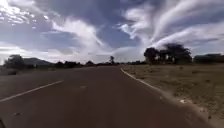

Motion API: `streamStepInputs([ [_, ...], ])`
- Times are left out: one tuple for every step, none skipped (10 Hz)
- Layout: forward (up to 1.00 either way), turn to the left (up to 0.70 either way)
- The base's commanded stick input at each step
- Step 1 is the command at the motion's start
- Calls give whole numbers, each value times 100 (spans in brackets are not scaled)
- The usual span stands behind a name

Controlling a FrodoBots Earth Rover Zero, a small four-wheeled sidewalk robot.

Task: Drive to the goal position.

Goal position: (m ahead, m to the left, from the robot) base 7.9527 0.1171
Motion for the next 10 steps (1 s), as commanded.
streamStepInputs([
  [100,0],
  [100,0],
  [100,0],
  [100,0],
  [100,0],
  [100,0],
  [100,0],
  [100,0],
  [100,0],
  [100,0],
])
